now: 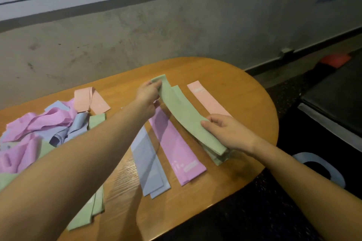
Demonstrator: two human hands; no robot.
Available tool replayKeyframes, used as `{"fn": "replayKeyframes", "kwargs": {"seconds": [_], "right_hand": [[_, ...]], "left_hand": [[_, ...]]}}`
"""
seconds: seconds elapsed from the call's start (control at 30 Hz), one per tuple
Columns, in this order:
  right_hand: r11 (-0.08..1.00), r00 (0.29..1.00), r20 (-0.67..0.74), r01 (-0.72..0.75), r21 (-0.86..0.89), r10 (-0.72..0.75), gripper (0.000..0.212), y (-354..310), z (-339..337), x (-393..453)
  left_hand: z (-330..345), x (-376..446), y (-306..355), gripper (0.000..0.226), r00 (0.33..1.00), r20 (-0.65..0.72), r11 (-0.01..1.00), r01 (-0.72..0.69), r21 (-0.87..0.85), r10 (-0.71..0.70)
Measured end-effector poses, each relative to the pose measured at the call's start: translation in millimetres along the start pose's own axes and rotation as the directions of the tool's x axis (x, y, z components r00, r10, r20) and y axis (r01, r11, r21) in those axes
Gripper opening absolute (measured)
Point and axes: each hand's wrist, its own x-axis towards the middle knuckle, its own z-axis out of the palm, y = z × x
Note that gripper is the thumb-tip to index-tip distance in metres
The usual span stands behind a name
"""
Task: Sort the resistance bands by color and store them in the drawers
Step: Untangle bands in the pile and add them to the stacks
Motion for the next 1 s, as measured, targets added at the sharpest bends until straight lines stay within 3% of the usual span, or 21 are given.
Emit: {"fn": "replayKeyframes", "kwargs": {"seconds": [0.1, 0.23, 0.4, 0.57, 0.67, 0.8, 0.9, 1.0], "right_hand": [[0.997, 0.998, -0.06, 0.014, -0.073, -0.018, 0.023, 20, -5, 7], [0.974, 0.996, -0.074, 0.021, -0.227, -0.039, 0.054, 31, -6, 10], [0.878, 1.0, -0.001, 0.022, -0.478, -0.026, 0.049, 36, -4, 11], [0.714, 0.999, -0.042, -0.018, -0.7, -0.017, 0.047, 40, -3, 8], [0.677, 0.998, -0.064, -0.032, -0.735, -0.022, 0.051, 44, -3, 5], [0.733, 0.99, -0.098, 0.005, -0.68, -0.097, 0.052, 47, -4, 4], [0.755, 0.988, -0.086, 0.043, -0.654, -0.131, 0.051, 49, 0, 4], [0.767, 0.981, -0.105, 0.058, -0.639, -0.161, 0.048, 49, 2, 3]], "left_hand": [[13, 14, -1, 0.013, 0.999, 0.013, 0.989, -0.043, 0.139, 0.041], [23, 29, -6, 0.015, 0.994, 0.017, 0.96, -0.109, 0.257, 0.109], [31, 40, -14, 0.016, 0.984, 0.03, 0.915, -0.176, 0.362, 0.177], [33, 54, -21, 0.017, 0.978, 0.026, 0.882, -0.2, 0.426, 0.209], [32, 58, -23, 0.008, 0.978, 0.03, 0.866, -0.196, 0.461, 0.206], [31, 58, -26, 0.023, 0.966, 0.052, 0.79, -0.239, 0.564, 0.255], [29, 55, -27, 0.037, 0.933, 0.105, 0.664, -0.32, 0.676, 0.344], [23, 50, -27, 0.037, 0.909, 0.159, 0.572, -0.371, 0.732, 0.386]]}}
